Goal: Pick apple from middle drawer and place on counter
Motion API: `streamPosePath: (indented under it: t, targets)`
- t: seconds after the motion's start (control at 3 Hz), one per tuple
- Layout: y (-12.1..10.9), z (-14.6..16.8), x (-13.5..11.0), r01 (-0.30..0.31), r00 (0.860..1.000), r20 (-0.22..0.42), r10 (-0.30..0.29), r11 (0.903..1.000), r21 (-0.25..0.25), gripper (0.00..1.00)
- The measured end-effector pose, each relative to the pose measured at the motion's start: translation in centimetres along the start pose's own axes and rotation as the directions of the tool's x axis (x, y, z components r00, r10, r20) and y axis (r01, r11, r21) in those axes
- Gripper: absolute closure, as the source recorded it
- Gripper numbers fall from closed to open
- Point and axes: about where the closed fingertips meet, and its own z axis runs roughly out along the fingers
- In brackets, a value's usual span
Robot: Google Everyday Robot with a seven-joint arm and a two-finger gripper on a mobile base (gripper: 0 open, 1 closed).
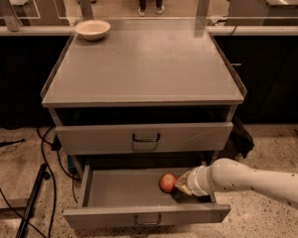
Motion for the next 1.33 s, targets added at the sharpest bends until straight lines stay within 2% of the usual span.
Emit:
streamPosePath:
  t: [0.33,0.67,1.33]
  targets:
    - [-0.2,2.4,-0.1,0.008,1.0,0.031,-0.007,0.9996,-0.028,0.32]
    - [-0.3,3.5,-0.3,0.012,0.999,0.05,-0.01,0.9991,-0.04,0.22]
    - [-1.1,6.3,0.0,0.001,0.995,0.099,0.002,0.9994,-0.033,0.25]
